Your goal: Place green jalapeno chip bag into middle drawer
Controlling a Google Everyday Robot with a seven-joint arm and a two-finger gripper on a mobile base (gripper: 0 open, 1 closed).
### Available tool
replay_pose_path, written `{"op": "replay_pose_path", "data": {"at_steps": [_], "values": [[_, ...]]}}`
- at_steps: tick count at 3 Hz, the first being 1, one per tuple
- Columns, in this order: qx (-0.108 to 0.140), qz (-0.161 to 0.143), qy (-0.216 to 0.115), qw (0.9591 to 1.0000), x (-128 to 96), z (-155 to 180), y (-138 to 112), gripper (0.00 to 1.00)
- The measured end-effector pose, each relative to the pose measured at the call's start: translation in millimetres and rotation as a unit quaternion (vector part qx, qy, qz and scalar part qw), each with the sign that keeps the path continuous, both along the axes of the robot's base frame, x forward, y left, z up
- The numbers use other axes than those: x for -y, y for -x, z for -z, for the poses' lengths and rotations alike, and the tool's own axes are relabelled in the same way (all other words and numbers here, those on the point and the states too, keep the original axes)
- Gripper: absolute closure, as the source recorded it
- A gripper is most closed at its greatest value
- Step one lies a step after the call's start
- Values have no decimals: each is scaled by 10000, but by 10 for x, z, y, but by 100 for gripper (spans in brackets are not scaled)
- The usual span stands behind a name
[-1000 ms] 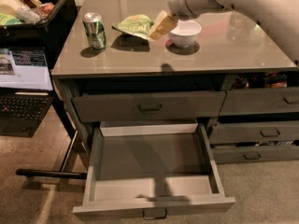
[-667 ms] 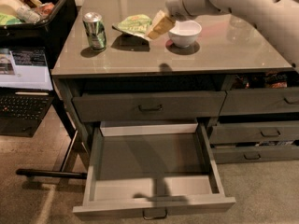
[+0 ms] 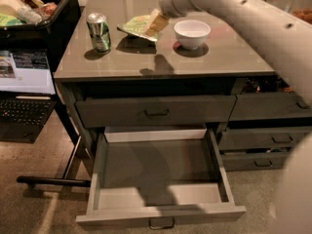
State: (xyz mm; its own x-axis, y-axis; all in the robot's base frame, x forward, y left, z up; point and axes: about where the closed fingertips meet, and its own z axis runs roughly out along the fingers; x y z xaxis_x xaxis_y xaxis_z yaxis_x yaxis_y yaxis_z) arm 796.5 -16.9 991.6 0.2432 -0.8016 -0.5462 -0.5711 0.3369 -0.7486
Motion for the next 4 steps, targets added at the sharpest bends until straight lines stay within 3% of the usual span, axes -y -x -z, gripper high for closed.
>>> {"op": "replay_pose_path", "data": {"at_steps": [2, 4], "values": [[-292, 99, 440, 9986, -228, 434, -525, 0], [-608, 297, 613, 9958, -279, 827, -920, 0]]}}
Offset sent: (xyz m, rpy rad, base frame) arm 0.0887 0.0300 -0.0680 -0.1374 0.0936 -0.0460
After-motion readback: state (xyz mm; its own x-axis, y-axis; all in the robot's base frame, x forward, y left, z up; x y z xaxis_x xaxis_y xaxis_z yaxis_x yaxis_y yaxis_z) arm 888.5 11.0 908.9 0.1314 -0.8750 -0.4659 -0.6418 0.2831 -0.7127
